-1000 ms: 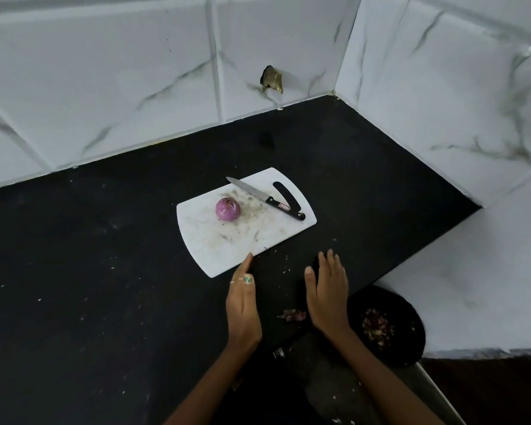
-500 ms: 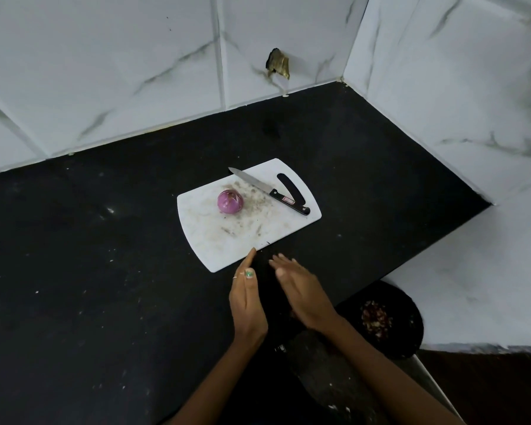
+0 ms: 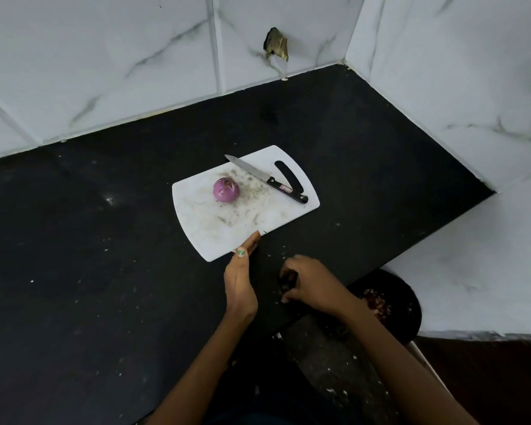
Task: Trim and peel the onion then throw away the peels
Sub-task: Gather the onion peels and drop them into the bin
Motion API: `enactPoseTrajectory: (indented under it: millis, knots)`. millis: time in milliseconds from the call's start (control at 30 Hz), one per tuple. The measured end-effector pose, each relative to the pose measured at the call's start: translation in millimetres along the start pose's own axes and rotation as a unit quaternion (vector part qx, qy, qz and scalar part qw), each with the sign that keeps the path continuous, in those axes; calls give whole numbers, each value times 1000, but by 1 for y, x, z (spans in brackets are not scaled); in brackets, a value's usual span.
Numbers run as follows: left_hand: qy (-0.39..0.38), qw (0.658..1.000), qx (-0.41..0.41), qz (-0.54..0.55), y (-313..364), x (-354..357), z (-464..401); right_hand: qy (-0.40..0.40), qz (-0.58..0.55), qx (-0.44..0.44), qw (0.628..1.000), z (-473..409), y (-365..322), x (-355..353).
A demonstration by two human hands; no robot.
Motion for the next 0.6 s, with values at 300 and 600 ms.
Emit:
enactPoseTrajectory:
  millis: [300,600]
  knots:
    - [22,999,-41,23,1,5,-6,159,-127,-36,978,-41,-9,-12]
    - [48,996,-61,54,3,2,-10,125,23,0,992,-27,2,11]
Point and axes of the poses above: each hand's wrist, its own z-axis away from the middle knuckle, its own x-axis out of the palm, y = z × x, the point moved 1 cm from there along -z, towards the middle knuckle, and after that the axes turned 10 degrees about -z, right-handed, at the moved point
